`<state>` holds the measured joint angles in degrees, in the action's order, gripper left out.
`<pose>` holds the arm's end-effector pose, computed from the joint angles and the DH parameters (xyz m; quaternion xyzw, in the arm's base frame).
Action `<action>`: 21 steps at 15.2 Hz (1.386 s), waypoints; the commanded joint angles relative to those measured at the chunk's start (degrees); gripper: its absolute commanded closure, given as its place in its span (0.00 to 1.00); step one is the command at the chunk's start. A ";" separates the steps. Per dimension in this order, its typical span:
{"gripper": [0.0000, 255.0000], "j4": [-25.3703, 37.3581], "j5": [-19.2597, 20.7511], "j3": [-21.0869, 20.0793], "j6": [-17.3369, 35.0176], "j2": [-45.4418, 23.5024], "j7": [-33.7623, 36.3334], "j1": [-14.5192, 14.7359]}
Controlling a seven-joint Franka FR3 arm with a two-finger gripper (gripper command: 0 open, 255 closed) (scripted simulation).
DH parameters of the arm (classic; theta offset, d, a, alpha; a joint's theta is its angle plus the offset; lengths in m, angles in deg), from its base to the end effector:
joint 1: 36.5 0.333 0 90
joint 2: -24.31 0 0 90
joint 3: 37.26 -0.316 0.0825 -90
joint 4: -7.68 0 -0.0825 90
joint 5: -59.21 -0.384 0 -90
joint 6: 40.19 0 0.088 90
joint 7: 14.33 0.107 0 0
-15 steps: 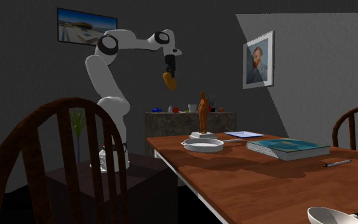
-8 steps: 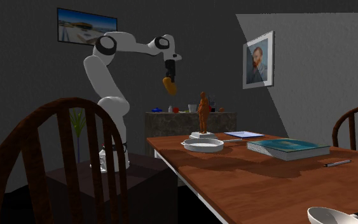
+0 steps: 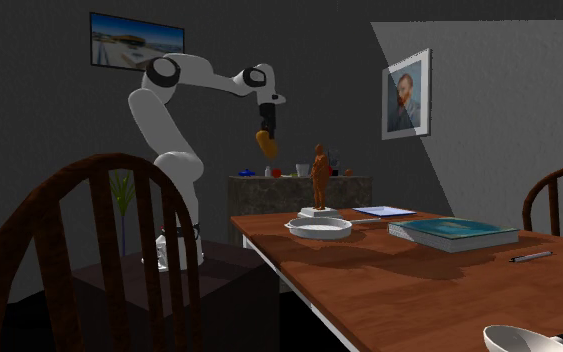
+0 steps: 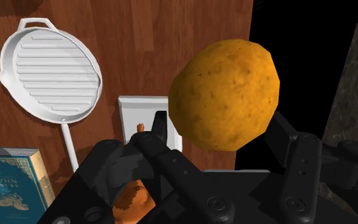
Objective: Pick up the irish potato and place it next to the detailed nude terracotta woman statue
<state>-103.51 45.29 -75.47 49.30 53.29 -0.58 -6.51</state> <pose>0.0722 0.4320 0.6302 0.9005 0.4335 0.0311 0.0143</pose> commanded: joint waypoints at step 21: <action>1.00 -17.89 -2.97 -3.22 16.33 1.92 -0.67 1.60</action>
<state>-120.76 42.44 -78.38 64.83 55.31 -1.35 -4.94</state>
